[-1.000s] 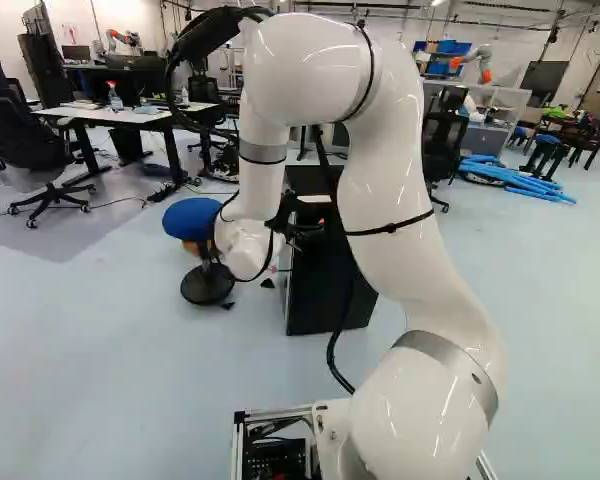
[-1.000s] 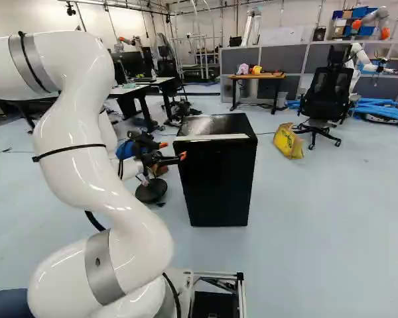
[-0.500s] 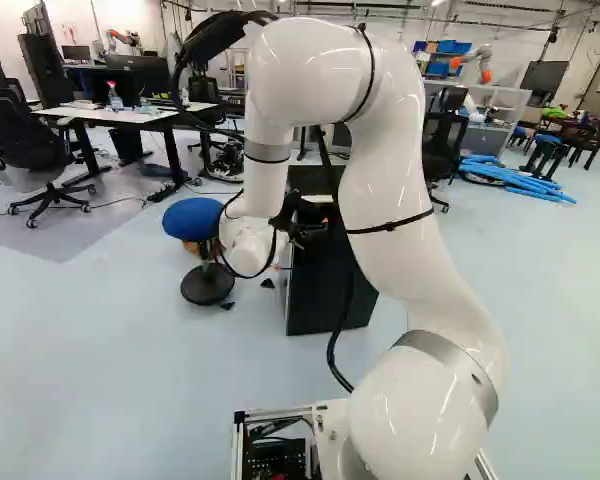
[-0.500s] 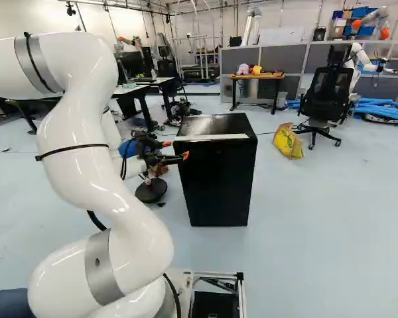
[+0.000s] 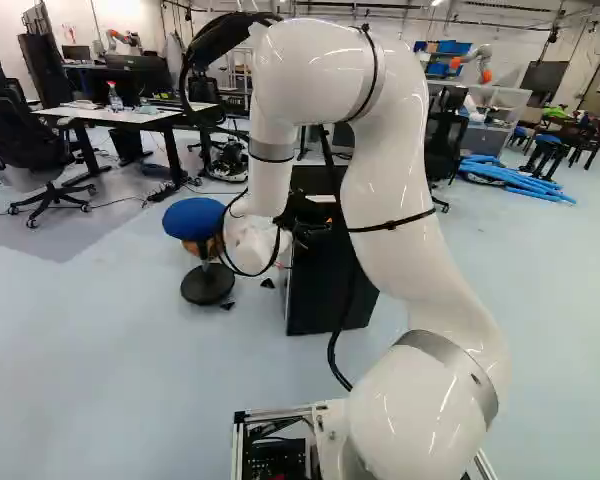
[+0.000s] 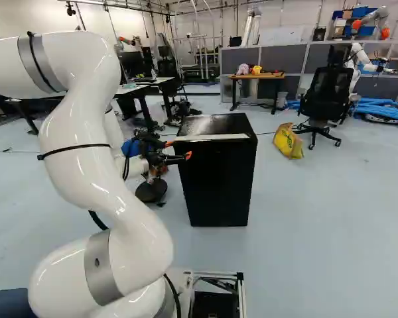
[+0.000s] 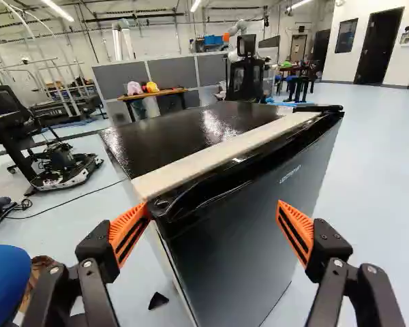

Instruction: Grab a drink from the fridge

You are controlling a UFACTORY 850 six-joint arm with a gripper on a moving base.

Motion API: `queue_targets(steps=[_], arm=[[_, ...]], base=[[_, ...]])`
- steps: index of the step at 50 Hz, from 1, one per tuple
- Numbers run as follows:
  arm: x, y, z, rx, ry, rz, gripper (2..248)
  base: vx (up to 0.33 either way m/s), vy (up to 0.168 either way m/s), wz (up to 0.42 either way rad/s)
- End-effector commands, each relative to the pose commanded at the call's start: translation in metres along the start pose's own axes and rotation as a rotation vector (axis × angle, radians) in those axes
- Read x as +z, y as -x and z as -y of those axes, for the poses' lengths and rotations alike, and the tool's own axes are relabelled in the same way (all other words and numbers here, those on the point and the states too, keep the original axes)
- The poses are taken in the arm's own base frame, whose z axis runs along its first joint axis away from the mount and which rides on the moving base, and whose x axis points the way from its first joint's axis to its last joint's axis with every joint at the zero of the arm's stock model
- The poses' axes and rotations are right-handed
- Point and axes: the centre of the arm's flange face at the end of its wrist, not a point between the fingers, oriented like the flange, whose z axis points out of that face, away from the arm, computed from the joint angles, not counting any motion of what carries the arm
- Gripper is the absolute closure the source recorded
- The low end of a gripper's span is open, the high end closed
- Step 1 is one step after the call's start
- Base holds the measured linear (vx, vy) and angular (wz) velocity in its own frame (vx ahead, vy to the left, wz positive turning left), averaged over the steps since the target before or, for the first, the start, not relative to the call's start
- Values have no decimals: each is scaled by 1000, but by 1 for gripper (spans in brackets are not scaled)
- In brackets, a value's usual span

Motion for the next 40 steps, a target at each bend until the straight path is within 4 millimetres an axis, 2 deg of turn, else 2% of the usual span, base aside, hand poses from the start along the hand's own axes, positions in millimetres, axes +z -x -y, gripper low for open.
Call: queue_targets(steps=[22,40], arm=[[0,0,-3,4,21,0,3],[-7,-1,-13,0,53,5,3]], base=[[0,0,0],[0,0,0]])
